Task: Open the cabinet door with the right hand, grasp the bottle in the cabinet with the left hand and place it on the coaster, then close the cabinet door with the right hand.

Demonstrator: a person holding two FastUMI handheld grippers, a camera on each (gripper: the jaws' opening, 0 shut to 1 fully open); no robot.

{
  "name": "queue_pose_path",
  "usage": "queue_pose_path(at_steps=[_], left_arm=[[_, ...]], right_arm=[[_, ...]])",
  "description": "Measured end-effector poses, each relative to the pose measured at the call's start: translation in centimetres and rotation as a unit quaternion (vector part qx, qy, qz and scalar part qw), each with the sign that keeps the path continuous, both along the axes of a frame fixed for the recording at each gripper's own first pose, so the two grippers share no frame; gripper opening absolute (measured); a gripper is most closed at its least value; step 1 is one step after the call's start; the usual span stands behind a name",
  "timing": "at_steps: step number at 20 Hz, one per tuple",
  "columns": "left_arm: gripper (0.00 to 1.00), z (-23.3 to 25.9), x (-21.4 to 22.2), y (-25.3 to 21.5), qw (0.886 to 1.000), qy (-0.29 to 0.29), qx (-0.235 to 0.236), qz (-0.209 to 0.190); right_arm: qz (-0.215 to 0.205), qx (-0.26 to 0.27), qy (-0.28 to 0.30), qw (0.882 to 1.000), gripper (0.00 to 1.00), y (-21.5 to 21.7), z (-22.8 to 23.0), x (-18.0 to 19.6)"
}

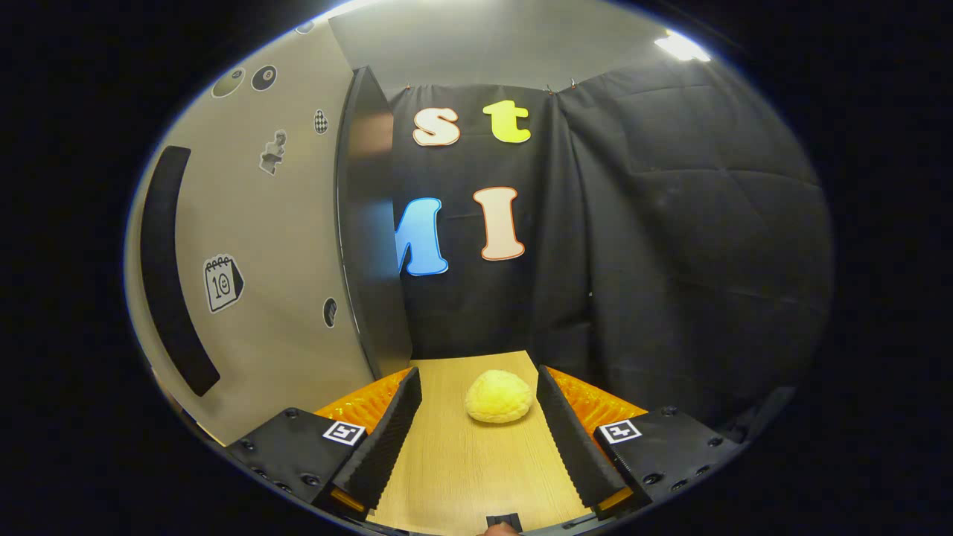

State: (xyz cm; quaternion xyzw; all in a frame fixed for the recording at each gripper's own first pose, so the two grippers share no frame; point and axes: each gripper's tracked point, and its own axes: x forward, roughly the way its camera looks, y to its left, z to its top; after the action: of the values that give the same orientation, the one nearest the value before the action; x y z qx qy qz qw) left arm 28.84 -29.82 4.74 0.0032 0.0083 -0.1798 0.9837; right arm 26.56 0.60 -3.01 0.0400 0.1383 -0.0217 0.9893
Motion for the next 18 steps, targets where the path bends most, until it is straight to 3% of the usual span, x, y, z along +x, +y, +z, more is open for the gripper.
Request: queue_pose_path(at_steps=[8, 13, 18], left_arm=[[0.71, -2.5, -12.7, 10.0, 0.998, -0.014, 0.020, 0.064], [0.69, -8.8, -20.0, 14.8, 0.994, 0.035, 0.013, 0.102], [0.72, -15.5, -25.0, 16.1, 0.990, 0.080, -0.006, 0.116]], right_arm=[[-0.020, 0.036, -0.038, 0.998, 0.98, -1.2, -0.8, 0.5], [-0.013, 0.068, -0.038, 0.997, 0.98, -1.3, -1.8, 0.5], [-0.027, 0.067, -0.047, 0.996, 0.98, -2.2, -2.4, -0.1]])
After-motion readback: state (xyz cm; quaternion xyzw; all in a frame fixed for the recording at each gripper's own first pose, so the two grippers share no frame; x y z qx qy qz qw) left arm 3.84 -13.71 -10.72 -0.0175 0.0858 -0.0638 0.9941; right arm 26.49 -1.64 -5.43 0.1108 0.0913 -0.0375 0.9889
